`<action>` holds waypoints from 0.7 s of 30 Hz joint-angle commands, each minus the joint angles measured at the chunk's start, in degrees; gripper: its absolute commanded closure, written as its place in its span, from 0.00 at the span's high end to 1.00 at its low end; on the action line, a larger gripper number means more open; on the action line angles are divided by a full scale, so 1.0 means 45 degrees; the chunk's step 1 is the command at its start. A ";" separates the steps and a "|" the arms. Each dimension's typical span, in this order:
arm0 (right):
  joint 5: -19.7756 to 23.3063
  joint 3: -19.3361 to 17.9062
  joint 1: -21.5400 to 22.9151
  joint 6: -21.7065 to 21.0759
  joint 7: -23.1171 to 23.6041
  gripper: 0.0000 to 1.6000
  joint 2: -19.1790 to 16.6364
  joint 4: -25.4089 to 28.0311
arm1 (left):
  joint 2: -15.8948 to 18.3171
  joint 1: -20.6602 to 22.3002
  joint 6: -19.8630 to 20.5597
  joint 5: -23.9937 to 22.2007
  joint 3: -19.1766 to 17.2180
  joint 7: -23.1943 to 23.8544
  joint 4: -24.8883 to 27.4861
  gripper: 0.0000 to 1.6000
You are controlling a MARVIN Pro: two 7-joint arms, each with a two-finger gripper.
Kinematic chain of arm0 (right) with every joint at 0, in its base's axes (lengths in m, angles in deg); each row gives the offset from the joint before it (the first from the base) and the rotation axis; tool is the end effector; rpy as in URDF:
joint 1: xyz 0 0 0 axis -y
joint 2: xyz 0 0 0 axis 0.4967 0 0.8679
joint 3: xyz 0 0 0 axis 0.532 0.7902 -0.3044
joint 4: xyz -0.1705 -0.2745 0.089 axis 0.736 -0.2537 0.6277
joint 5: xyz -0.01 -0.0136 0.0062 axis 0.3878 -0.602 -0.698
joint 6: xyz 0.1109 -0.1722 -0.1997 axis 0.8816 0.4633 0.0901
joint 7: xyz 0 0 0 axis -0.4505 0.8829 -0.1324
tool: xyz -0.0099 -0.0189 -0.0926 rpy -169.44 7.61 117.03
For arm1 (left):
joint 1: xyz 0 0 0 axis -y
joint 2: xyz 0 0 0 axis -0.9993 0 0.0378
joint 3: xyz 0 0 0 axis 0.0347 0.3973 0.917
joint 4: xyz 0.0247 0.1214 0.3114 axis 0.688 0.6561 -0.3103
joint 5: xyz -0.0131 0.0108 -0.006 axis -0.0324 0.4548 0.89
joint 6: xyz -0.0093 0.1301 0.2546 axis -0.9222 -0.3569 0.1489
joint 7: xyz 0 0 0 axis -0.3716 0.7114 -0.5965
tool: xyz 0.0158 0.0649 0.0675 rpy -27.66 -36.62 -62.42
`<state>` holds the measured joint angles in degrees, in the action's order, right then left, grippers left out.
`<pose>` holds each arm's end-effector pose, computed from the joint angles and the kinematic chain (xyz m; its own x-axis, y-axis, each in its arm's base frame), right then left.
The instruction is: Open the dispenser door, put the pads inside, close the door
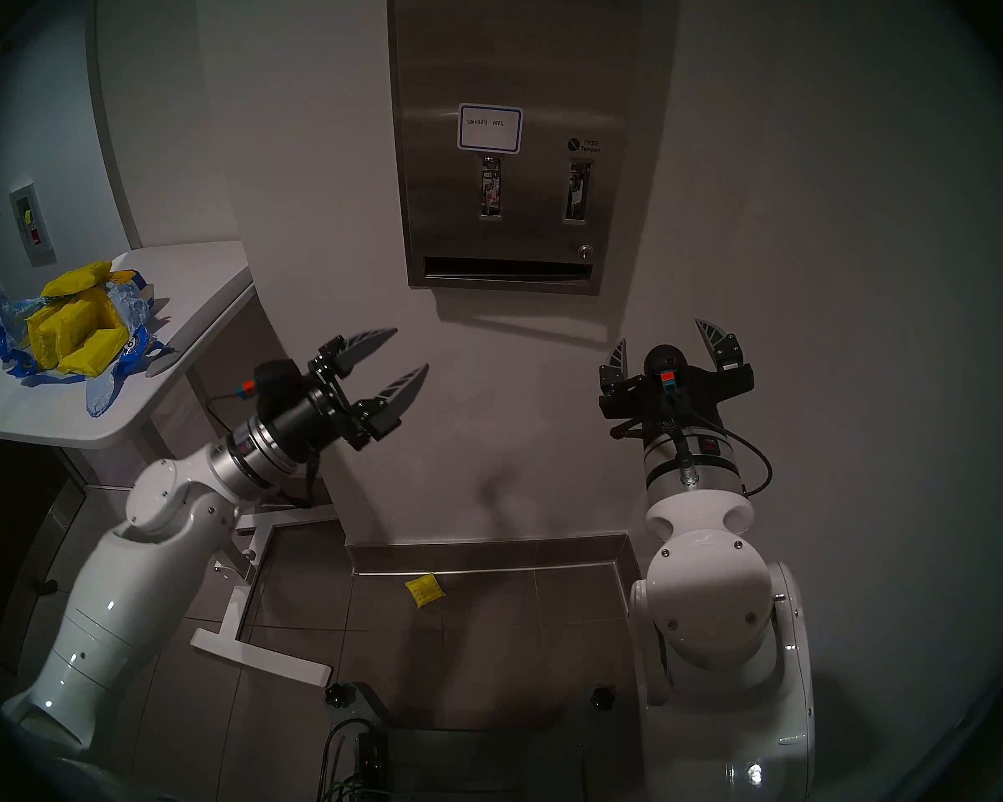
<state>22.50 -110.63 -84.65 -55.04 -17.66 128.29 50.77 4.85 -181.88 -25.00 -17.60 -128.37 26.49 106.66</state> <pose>0.2408 0.0036 -0.2017 -0.0753 0.4647 0.8822 -0.1876 -0.8756 0.4452 0.3313 0.0351 -0.2645 -0.2270 0.2876 0.9305 -0.8052 -0.5929 -0.0132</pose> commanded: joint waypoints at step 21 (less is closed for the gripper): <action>0.0101 0.0010 0.1756 0.0486 0.0158 1.00 -0.0195 0.0555 | -0.3926 -0.1301 -0.1699 0.4271 0.0219 -0.6728 -0.0037 1.00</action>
<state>22.58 -110.62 -82.62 -54.68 -17.45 127.91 50.91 -8.45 -188.17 -30.50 -2.12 -127.31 2.09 104.05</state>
